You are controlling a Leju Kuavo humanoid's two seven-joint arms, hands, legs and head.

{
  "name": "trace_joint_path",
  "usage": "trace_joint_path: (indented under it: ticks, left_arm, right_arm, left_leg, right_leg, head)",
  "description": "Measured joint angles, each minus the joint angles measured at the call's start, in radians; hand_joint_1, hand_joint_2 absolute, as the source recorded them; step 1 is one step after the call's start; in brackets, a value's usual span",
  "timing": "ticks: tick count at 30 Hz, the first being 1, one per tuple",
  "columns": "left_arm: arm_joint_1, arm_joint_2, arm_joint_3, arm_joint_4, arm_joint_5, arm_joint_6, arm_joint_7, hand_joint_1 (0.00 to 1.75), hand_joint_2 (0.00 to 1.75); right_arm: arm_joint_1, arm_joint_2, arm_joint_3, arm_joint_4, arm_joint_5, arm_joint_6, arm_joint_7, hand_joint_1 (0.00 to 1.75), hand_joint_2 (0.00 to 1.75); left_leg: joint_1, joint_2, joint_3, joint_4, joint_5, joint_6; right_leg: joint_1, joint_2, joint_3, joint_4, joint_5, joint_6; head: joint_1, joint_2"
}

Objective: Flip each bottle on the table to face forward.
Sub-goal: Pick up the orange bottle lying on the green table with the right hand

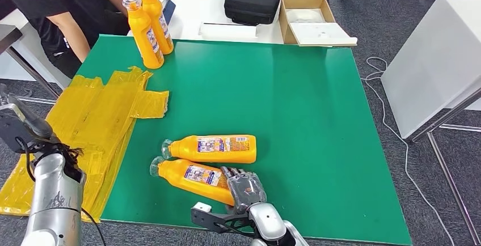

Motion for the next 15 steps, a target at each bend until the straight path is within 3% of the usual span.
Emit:
trace_joint_path:
  ticks: [6, 15]
  left_arm:
    - [0.003, 0.000, 0.008, 0.000, 0.003, -0.030, -0.010, 0.00, 0.00]
    - [0.035, -0.034, -0.024, -0.011, 0.038, -0.133, -0.017, 0.00, 0.00]
  right_arm:
    - [0.017, 0.007, -0.058, -0.068, -0.152, 0.026, -0.064, 1.75, 1.75]
    - [-0.029, 0.002, -0.201, -0.325, -0.304, 0.052, -0.105, 1.75, 1.75]
  left_leg:
    - [0.000, 0.000, -0.001, 0.000, 0.000, 0.000]
    - [-0.002, -0.002, -0.004, 0.000, 0.001, 0.000]
  right_leg:
    - [0.000, 0.000, 0.000, 0.000, 0.000, 0.000]
    - [0.000, 0.000, -0.002, 0.000, 0.002, -0.001]
  head:
    - [0.000, 0.000]
    - [0.000, 0.000]
